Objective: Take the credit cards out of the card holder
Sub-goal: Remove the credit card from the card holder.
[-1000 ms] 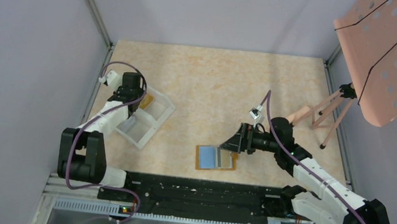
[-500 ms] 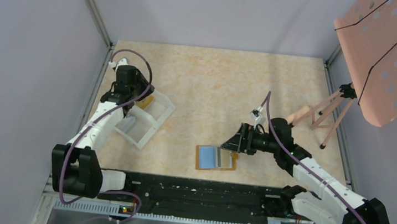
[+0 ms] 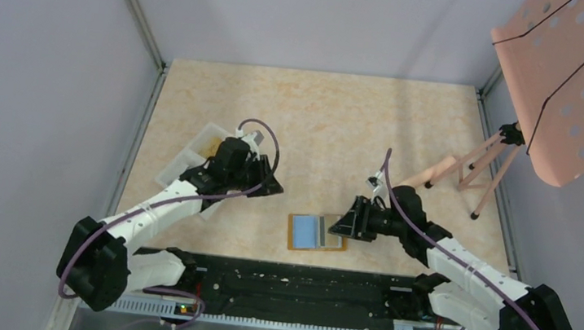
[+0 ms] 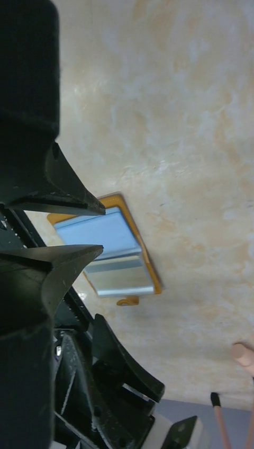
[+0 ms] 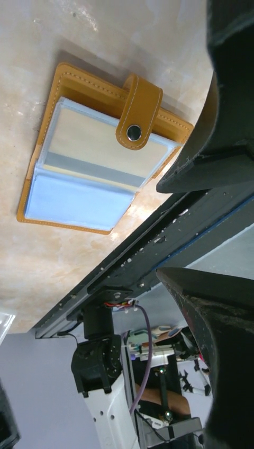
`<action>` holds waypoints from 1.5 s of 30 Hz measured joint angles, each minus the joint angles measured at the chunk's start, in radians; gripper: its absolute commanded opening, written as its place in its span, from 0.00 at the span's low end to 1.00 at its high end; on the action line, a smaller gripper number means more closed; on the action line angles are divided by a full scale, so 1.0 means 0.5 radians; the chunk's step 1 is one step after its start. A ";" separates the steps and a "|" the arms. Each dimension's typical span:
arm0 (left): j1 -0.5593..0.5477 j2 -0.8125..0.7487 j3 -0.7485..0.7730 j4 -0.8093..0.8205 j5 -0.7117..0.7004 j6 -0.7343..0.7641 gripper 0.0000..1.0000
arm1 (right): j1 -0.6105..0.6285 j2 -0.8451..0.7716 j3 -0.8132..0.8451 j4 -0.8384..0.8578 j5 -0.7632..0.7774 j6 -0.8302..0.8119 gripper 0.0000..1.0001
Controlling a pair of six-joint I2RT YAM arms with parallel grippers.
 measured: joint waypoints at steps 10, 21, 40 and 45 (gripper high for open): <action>-0.271 0.027 -0.391 0.412 0.160 -0.253 0.29 | 0.005 0.109 -0.007 -0.031 0.118 -0.068 0.36; -0.465 0.304 -0.422 0.719 0.198 -0.336 0.26 | 0.005 0.211 -0.007 -0.043 0.212 -0.082 0.38; -0.491 0.540 -0.535 0.871 0.192 -0.371 0.22 | 0.005 0.431 -0.038 0.056 0.288 -0.091 0.38; -0.491 0.558 -0.539 0.907 0.202 -0.378 0.21 | 0.005 0.440 -0.047 0.098 0.278 -0.087 0.38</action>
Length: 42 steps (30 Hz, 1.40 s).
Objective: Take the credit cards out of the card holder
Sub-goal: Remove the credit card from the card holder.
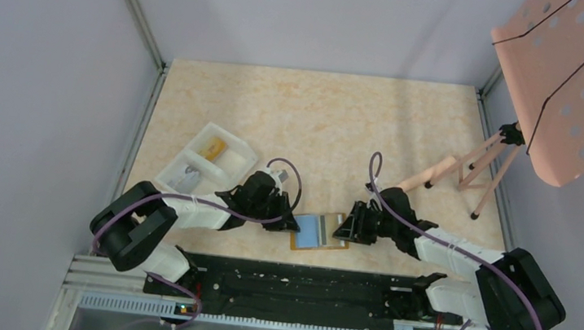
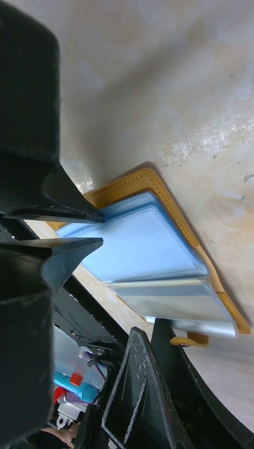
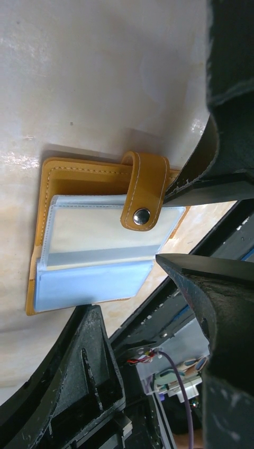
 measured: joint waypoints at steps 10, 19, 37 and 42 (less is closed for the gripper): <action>0.000 0.009 -0.004 0.024 0.003 -0.015 0.21 | 0.013 0.047 0.000 0.071 -0.040 0.044 0.40; 0.000 0.011 -0.011 0.053 0.003 -0.039 0.21 | 0.021 0.040 -0.011 0.182 -0.105 0.145 0.39; 0.000 0.034 -0.018 0.102 0.018 -0.054 0.21 | 0.081 -0.081 -0.011 0.262 -0.183 0.249 0.37; 0.000 0.039 -0.029 0.127 0.025 -0.079 0.21 | 0.116 -0.069 0.003 0.291 -0.185 0.285 0.37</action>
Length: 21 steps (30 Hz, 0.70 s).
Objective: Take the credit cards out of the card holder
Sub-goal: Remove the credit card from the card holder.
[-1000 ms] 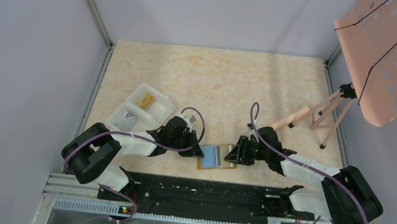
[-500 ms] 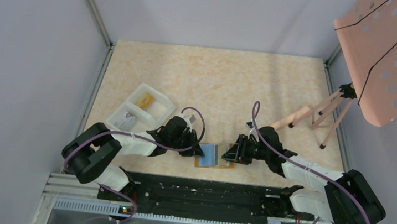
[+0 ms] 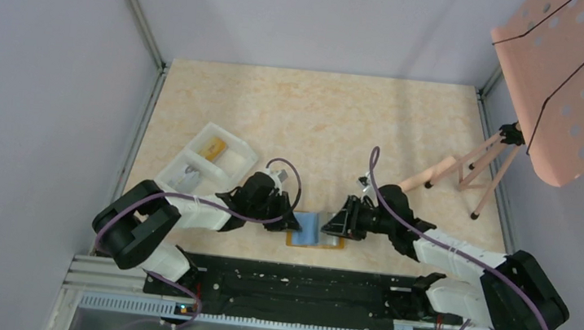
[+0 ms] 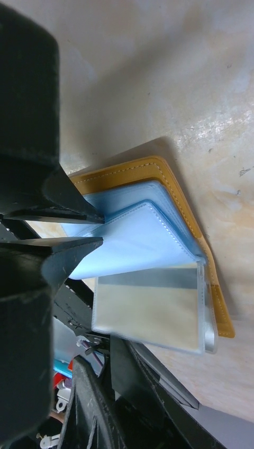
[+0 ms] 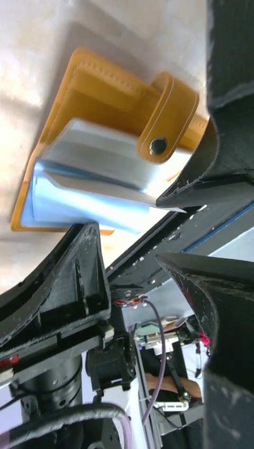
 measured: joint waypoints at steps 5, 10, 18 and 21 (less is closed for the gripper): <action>-0.002 0.000 -0.034 0.060 0.014 -0.043 0.22 | 0.064 0.069 0.087 0.063 0.001 0.034 0.37; -0.002 -0.003 -0.060 0.094 0.023 -0.084 0.24 | 0.153 0.158 0.181 0.116 0.017 0.054 0.37; -0.007 -0.222 -0.101 -0.091 -0.122 -0.124 0.31 | 0.237 0.341 0.224 0.233 0.035 0.085 0.37; -0.008 -0.376 -0.101 -0.218 -0.233 -0.123 0.31 | 0.239 0.396 0.227 0.265 0.040 0.085 0.37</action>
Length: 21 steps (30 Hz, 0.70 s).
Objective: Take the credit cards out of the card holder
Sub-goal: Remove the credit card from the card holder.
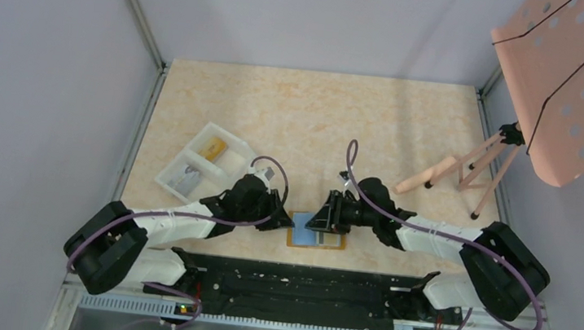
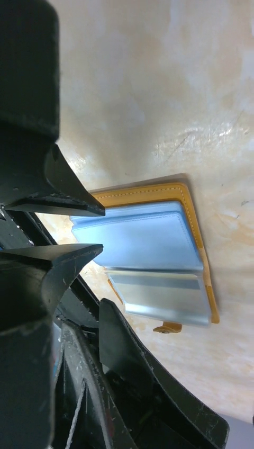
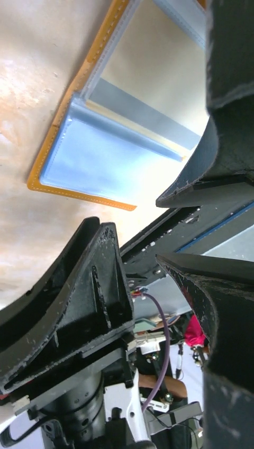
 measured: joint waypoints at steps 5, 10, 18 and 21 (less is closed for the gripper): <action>0.000 -0.102 0.001 -0.136 -0.087 0.010 0.31 | 0.002 -0.034 0.137 -0.262 0.168 -0.114 0.40; 0.000 -0.034 0.005 -0.170 -0.063 0.040 0.31 | 0.002 -0.240 0.205 -0.603 0.452 -0.259 0.41; -0.004 0.162 0.062 -0.125 0.048 0.079 0.28 | 0.002 -0.404 0.177 -0.968 0.775 -0.342 0.42; -0.004 0.208 0.080 -0.092 0.070 0.085 0.27 | 0.002 -0.404 0.136 -1.009 0.822 -0.350 0.43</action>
